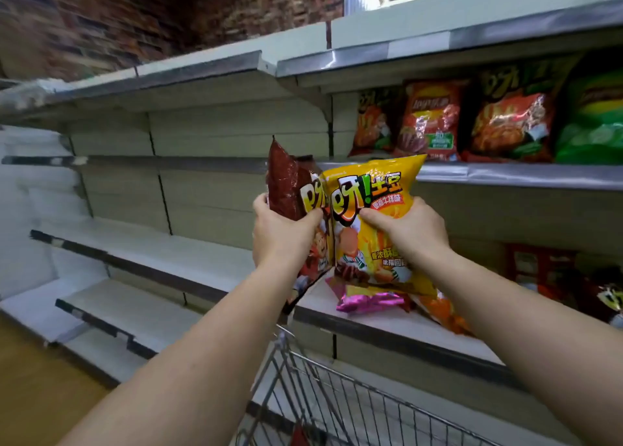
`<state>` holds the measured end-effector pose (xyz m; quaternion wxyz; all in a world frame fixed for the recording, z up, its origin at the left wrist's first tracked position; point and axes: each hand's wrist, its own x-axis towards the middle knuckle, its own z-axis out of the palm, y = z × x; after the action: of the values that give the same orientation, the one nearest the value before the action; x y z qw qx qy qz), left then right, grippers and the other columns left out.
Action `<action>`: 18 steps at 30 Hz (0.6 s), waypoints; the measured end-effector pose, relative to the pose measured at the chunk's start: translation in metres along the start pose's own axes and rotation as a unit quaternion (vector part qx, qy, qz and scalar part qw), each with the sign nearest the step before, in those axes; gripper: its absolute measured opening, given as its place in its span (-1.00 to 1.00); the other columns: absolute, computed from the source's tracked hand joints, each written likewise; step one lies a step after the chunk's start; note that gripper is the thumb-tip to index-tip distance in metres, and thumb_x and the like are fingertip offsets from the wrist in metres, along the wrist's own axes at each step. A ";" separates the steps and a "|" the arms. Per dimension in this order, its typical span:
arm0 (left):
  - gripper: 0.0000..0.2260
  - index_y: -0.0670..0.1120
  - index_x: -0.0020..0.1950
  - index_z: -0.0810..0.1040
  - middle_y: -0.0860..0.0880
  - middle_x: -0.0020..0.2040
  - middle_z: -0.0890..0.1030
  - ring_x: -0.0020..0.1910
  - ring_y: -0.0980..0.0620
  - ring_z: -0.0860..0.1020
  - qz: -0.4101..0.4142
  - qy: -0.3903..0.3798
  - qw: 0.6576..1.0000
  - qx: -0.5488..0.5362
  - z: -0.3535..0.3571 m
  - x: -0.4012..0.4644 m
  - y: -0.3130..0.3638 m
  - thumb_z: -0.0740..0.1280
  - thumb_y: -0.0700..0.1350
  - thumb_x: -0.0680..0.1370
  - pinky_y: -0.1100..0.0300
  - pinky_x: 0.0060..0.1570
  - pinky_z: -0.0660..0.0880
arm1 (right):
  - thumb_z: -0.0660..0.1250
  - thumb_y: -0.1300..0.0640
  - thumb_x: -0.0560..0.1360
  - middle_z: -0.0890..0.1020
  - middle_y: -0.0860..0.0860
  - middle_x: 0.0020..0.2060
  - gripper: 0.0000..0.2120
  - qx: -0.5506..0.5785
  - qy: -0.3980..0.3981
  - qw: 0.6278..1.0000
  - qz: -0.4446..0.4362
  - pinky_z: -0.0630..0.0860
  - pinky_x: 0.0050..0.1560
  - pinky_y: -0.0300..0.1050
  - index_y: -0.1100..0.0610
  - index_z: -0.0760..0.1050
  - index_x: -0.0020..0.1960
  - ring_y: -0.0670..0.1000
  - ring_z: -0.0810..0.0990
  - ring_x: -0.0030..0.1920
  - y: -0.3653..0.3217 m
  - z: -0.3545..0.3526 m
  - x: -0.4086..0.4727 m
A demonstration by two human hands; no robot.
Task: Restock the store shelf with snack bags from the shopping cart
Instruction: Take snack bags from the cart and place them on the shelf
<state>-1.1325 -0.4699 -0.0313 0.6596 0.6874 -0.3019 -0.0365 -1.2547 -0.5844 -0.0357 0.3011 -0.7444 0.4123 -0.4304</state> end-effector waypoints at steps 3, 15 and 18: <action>-0.44 -0.03 0.33 0.27 0.06 0.00 0.47 -0.02 0.03 0.45 0.016 -0.014 1.000 -0.022 -0.011 0.022 0.010 0.46 -0.04 0.42 0.16 -0.02 0.39 | 0.42 -0.23 0.33 0.56 0.01 -0.09 -0.49 -0.001 0.019 1.000 -0.006 0.40 -0.06 -0.12 0.13 0.48 0.05 0.05 0.52 -0.03 -0.020 0.003 0.010; -0.46 -0.02 0.29 0.30 0.07 -0.02 0.50 -0.09 0.07 0.48 0.076 -0.166 0.980 -0.074 -0.069 0.143 0.011 0.47 -0.02 0.41 0.22 -0.15 0.36 | 0.48 -0.29 0.16 0.65 0.04 -0.07 -0.42 0.038 0.141 0.989 0.028 0.54 0.08 0.15 0.06 0.52 0.01 0.13 0.62 -0.03 -0.096 0.059 0.037; -0.47 -0.03 0.28 0.33 0.10 -0.08 0.50 -0.05 0.04 0.50 0.075 -0.192 0.973 -0.100 -0.079 0.163 0.013 0.49 -0.04 0.40 0.20 -0.12 0.37 | 0.51 -0.23 0.19 0.67 0.06 -0.12 -0.55 0.062 0.157 0.984 0.047 0.56 0.05 0.16 0.05 0.50 -0.12 0.14 0.64 -0.07 -0.115 0.066 0.036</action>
<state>-0.9690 -0.4753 0.0481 0.6556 0.5732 -0.4687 -0.1482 -1.1443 -0.5547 0.0414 0.2980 -0.6270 0.4617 -0.5521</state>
